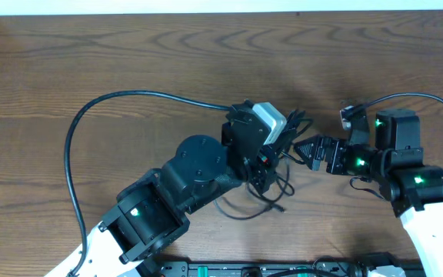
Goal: Untangle cables
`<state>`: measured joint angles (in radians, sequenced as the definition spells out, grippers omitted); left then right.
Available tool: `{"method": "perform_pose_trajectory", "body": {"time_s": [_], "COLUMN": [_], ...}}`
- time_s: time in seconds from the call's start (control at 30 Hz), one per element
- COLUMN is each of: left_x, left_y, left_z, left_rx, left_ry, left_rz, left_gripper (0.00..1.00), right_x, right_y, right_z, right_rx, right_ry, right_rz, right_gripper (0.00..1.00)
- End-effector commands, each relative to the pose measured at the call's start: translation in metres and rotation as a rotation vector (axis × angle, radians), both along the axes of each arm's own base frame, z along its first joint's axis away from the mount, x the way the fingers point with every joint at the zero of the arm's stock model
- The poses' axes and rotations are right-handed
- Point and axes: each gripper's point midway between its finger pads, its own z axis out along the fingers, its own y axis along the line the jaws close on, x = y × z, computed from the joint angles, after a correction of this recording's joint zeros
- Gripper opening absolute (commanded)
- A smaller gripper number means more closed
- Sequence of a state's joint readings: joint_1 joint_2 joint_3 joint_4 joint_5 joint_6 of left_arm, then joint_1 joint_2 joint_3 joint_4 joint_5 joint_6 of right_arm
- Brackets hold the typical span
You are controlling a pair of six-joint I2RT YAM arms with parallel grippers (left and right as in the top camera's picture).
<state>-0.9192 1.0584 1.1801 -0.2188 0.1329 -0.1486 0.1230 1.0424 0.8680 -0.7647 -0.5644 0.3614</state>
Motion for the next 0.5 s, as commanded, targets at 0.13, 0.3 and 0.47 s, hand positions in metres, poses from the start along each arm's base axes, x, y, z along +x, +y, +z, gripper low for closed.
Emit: {"method": "perform_pose_trajectory", "body": {"time_s": [0.13, 0.3, 0.47], "left_x": [-0.004, -0.004, -0.009], "left_y": [0.002, 0.002, 0.009], "left_z": [0.03, 0.033, 0.056], "left_rx": [-0.073, -0.083, -0.149], "left_ry": [-0.072, -0.079, -0.13], "left_rz": [-0.013, -0.012, -0.01], "left_gripper": [0.08, 0.08, 0.07], "right_x": [-0.005, -0.01, -0.012], "right_y": [-0.001, -0.002, -0.003], "right_z": [-0.011, -0.014, -0.016], "right_rx": [-0.073, -0.092, -0.111], "right_ry": [-0.019, -0.021, -0.027], "right_rz": [0.093, 0.122, 0.143], "right_gripper": [0.99, 0.99, 0.99]}}
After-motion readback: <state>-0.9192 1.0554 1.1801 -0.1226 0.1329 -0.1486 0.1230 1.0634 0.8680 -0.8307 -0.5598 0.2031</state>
